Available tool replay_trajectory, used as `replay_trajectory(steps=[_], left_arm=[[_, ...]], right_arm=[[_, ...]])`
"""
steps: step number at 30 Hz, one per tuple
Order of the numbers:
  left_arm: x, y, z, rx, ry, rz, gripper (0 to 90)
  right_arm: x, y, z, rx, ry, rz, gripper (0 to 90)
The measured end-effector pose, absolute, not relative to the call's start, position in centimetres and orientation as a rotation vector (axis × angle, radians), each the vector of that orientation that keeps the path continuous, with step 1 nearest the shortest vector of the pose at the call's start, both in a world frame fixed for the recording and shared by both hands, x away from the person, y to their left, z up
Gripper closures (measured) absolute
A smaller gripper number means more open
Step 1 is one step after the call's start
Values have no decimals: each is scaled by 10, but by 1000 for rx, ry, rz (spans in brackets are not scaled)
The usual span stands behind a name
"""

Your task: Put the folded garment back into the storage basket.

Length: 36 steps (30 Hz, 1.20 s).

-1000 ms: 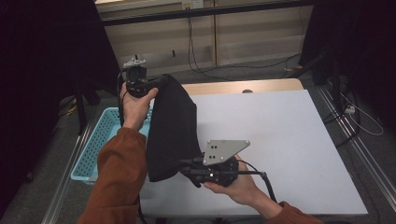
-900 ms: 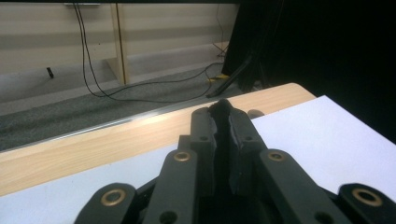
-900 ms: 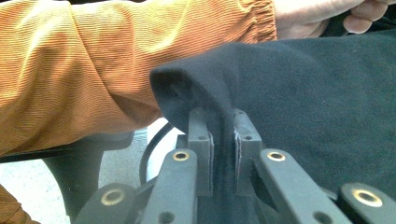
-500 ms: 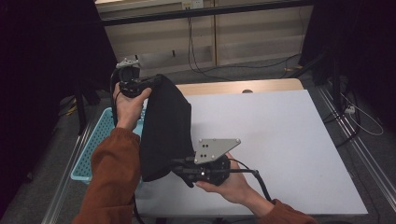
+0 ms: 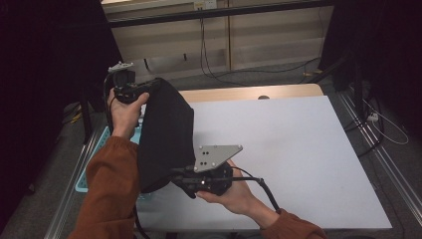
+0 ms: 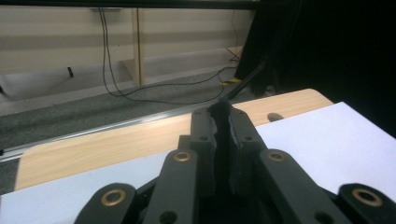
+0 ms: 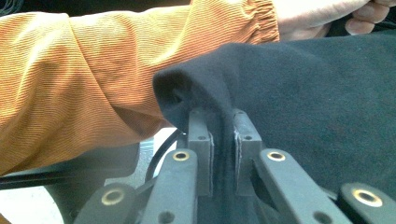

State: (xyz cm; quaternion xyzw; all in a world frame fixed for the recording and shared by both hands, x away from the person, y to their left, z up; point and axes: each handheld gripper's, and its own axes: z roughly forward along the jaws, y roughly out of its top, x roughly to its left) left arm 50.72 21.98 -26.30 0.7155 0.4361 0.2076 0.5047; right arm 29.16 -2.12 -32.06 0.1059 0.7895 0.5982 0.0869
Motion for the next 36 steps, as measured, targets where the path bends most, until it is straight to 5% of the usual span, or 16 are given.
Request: replay_trajectory(steps=[36], left_arm=[[526, 283, -269, 1673, 1100, 516, 824]], right_arm=[[326, 32, -323, 281, 2408, 1802, 820]])
